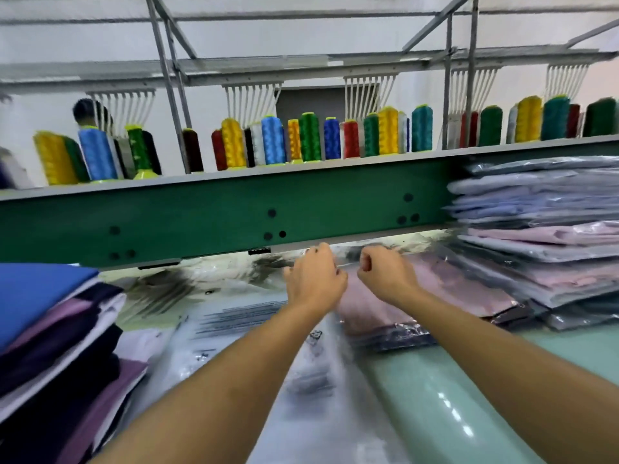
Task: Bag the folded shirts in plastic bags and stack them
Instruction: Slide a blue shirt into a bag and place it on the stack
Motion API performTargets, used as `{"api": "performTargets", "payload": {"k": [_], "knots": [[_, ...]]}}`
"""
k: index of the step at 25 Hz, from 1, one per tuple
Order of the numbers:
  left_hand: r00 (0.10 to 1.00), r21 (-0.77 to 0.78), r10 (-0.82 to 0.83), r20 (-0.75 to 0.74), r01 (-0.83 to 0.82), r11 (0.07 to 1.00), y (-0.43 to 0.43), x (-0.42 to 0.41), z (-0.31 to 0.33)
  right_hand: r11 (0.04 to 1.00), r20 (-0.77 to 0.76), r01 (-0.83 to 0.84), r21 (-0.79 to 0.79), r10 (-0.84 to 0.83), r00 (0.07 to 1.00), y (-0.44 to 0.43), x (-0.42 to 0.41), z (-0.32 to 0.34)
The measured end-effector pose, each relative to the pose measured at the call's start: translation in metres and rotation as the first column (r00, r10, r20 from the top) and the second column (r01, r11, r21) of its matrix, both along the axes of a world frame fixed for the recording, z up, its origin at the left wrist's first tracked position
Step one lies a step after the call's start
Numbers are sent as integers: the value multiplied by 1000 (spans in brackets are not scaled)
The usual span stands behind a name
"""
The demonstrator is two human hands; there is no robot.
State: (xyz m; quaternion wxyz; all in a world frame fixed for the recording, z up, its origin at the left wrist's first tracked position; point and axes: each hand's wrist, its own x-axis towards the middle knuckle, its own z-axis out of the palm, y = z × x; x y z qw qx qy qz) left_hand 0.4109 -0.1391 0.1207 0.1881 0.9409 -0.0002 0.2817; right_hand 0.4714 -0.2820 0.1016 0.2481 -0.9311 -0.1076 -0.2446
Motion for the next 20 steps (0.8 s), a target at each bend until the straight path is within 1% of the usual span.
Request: {"api": "performTargets", "payload": {"k": [2, 4, 7, 9, 11, 13, 14, 15, 16, 17, 18, 20], "knots": [[1000, 2, 10, 26, -10, 1000, 16, -27, 12, 996, 20, -87, 17, 87, 996, 33, -28, 7], [1000, 13, 18, -1, -18, 1000, 33, -57, 15, 986, 24, -168, -20, 168, 985, 60, -58, 9], [994, 88, 37, -98, -28, 996, 57, -98, 5, 962, -40, -251, -104, 248, 968, 85, -98, -1], [984, 143, 45, -173, -20, 990, 72, -121, -8, 941, -87, -314, -130, 304, 949, 95, -120, -15], [966, 160, 65, -251, -25, 987, 85, -141, -26, 913, -128, -381, -145, 364, 923, 102, -139, -33], [923, 163, 84, -377, -23, 986, 93, -152, -49, 881, -190, -441, -168, 410, 892, 106, -153, -51], [876, 152, 83, -475, -12, 988, 97, -156, -62, 859, -231, -481, -176, 439, 868, 107, -158, -60], [812, 129, 77, -579, -2, 992, 102, -160, -75, 837, -270, -517, -176, 464, 843, 106, -162, -69], [755, 105, 65, -652, 5, 994, 107, -163, -87, 825, -302, -541, -162, 480, 823, 104, -164, -77], [734, 84, 49, -678, 12, 996, 113, -163, -97, 826, -325, -547, -135, 485, 812, 100, -165, -83], [750, 60, 29, -661, 14, 998, 119, -163, -105, 838, -345, -536, -105, 475, 810, 95, -164, -87], [824, 2, 3, -567, -3, 1000, 130, -161, -113, 857, -388, -509, -83, 443, 808, 86, -158, -85]]}}
